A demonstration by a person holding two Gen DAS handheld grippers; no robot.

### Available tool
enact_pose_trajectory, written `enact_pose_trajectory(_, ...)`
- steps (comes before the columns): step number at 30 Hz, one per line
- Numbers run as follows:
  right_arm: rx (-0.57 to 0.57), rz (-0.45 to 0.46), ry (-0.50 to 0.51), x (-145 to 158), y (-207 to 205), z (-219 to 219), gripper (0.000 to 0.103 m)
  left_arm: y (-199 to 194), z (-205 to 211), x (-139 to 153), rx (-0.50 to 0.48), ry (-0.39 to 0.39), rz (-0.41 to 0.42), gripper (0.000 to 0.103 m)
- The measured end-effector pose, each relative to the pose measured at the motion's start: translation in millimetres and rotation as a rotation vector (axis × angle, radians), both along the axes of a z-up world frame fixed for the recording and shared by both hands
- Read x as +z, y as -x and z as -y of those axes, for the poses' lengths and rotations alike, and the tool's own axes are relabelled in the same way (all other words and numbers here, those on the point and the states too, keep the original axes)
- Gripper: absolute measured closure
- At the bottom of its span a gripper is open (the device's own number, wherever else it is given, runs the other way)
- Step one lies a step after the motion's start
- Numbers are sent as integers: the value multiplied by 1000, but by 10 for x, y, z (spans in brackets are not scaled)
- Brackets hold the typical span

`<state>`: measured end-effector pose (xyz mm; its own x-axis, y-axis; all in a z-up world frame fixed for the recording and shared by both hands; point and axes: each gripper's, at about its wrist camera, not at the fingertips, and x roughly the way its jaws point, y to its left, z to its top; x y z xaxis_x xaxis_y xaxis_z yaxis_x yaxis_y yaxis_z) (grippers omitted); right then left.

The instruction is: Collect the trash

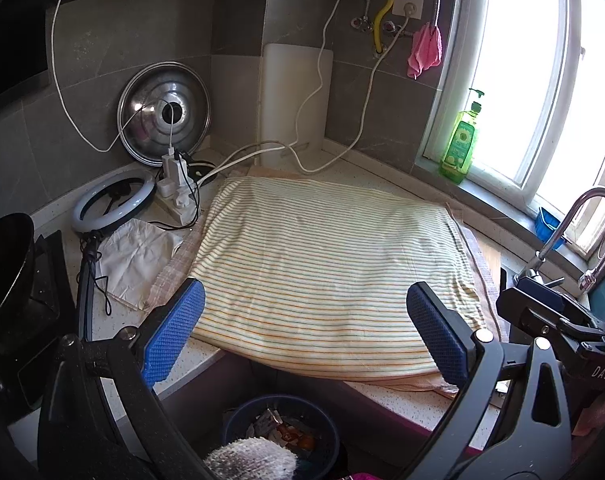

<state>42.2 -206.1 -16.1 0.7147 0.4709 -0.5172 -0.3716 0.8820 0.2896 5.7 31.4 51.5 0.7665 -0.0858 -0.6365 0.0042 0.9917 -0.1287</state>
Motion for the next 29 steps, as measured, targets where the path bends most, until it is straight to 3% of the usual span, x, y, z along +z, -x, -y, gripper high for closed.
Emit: enact_pose_trajectory(29, -29, -34, -11, -84, 13, 65, 0, -9, 32, -25, -7, -18, 18, 1)
